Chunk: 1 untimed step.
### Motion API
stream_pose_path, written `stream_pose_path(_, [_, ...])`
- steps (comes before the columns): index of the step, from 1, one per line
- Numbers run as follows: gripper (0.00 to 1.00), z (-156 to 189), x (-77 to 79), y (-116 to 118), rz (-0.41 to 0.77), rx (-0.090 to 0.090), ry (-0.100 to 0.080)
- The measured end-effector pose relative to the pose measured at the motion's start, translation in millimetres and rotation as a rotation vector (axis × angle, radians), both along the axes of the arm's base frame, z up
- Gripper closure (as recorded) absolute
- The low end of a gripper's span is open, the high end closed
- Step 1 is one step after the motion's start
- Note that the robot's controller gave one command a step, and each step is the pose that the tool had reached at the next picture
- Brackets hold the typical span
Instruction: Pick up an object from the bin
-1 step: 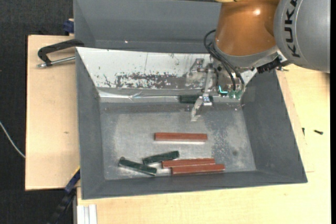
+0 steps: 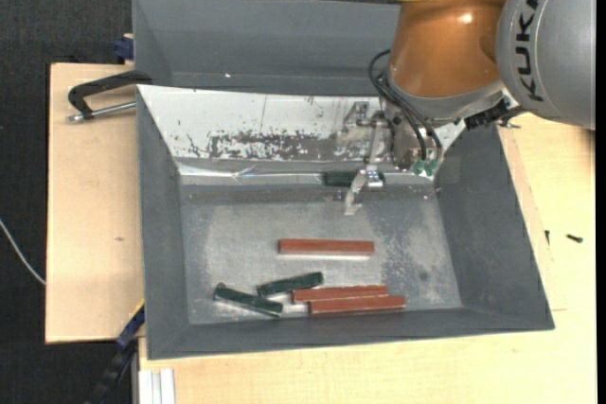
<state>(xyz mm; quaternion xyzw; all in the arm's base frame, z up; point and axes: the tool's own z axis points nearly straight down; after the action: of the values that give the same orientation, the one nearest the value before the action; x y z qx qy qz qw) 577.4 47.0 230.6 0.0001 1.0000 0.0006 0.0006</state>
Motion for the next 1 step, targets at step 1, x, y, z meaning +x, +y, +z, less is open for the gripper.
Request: stream_pose_path(1, [0.00,-58.7,-24.6,-5.6,-0.028,0.000,-0.004])
